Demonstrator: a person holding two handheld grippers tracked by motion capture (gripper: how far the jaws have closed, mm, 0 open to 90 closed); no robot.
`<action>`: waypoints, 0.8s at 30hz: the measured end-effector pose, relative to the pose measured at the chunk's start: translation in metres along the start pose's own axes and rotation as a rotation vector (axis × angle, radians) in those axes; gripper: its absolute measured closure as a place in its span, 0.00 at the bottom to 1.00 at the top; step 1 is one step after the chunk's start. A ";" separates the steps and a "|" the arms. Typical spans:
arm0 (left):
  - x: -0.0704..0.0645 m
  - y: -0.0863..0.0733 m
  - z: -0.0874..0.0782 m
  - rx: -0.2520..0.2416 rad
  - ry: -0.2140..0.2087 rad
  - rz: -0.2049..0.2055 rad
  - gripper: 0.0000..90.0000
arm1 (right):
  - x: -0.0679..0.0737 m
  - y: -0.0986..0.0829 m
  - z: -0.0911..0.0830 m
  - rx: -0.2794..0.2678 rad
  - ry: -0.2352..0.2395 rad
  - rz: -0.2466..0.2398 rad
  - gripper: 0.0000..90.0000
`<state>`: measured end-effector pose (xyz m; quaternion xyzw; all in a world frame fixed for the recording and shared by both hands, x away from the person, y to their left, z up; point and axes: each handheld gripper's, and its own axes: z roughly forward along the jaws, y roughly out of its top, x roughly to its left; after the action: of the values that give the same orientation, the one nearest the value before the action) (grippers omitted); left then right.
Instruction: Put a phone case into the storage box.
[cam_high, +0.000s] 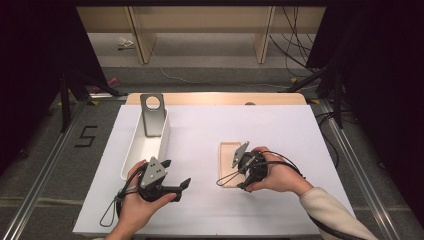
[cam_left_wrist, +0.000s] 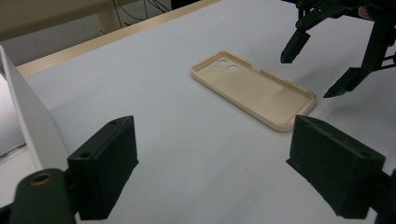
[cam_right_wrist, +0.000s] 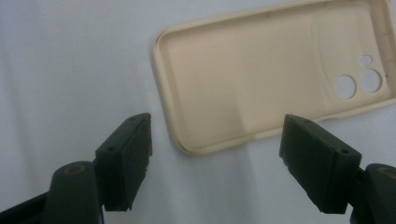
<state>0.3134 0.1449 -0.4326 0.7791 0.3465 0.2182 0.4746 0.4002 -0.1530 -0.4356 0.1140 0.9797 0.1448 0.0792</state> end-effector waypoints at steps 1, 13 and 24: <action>0.000 0.000 0.000 -0.001 0.000 0.000 0.16 | 0.000 0.000 -0.001 0.004 -0.005 -0.002 0.29; 0.001 0.000 0.001 0.000 0.002 0.004 0.16 | 0.003 0.007 0.003 0.027 -0.002 -0.040 0.35; 0.002 0.000 0.001 -0.002 0.002 0.002 0.16 | 0.010 0.024 0.017 0.090 0.003 -0.111 0.48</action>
<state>0.3155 0.1460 -0.4325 0.7789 0.3461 0.2195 0.4748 0.3984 -0.1234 -0.4453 0.0629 0.9901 0.0961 0.0806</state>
